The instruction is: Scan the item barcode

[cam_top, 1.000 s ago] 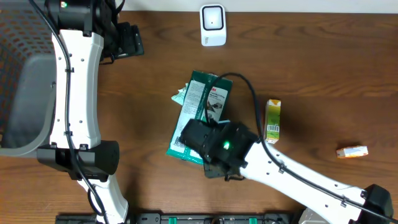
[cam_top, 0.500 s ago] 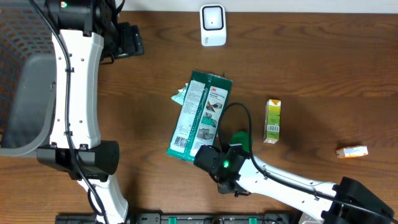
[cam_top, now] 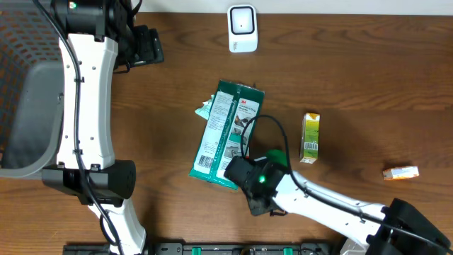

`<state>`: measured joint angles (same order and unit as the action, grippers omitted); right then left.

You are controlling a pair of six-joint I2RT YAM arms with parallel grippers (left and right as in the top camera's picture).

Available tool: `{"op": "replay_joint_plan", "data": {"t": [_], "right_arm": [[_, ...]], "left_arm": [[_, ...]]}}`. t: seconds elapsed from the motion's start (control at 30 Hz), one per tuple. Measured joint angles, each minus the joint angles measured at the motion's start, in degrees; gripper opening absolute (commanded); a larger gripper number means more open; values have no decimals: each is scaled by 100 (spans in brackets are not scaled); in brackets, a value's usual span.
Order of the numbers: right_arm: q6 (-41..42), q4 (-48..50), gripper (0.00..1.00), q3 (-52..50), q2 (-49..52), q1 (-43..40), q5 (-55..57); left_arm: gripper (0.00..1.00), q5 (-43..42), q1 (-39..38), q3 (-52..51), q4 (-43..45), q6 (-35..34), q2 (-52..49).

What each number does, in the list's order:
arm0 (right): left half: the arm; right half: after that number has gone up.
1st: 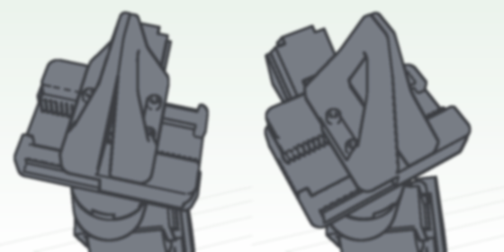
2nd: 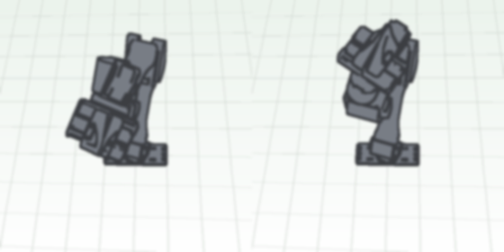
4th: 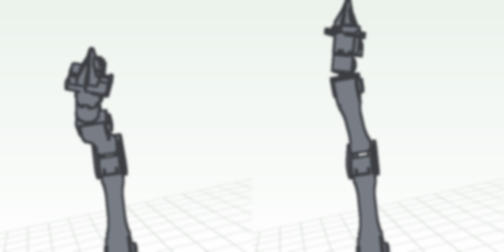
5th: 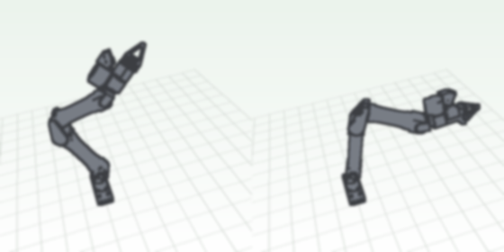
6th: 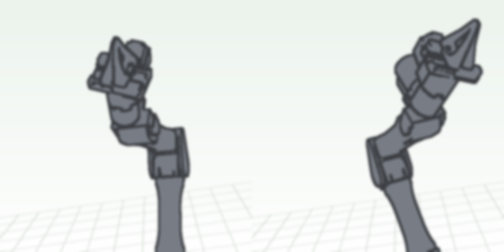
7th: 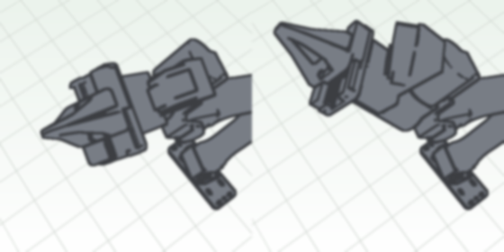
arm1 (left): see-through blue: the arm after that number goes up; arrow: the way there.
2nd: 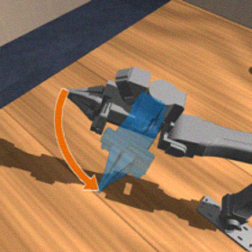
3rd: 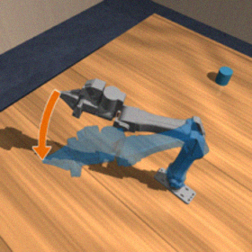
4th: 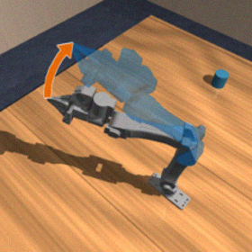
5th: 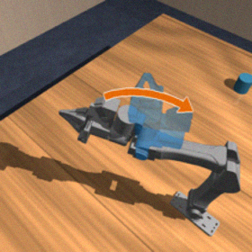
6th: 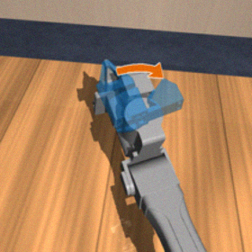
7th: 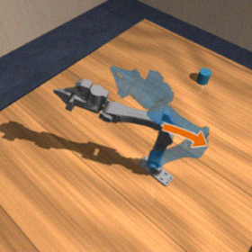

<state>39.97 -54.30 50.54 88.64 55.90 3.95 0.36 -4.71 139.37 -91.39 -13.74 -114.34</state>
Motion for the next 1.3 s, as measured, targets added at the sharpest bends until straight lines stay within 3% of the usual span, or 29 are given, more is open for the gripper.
{"op": "replay_joint_plan", "data": {"t": [0.37,0.6,1.3], "right_arm": [[-1084,577,1,-269,0,7,-273],[-1211,1156,1,-776,0,22,-120],[-1320,1502,1,-787,0,22,1574]], "left_arm": [[87,0,0,0,-2,0,0],[87,0,0,0,-2,0,0],[87,0,0,0,-2,0,0]]}}
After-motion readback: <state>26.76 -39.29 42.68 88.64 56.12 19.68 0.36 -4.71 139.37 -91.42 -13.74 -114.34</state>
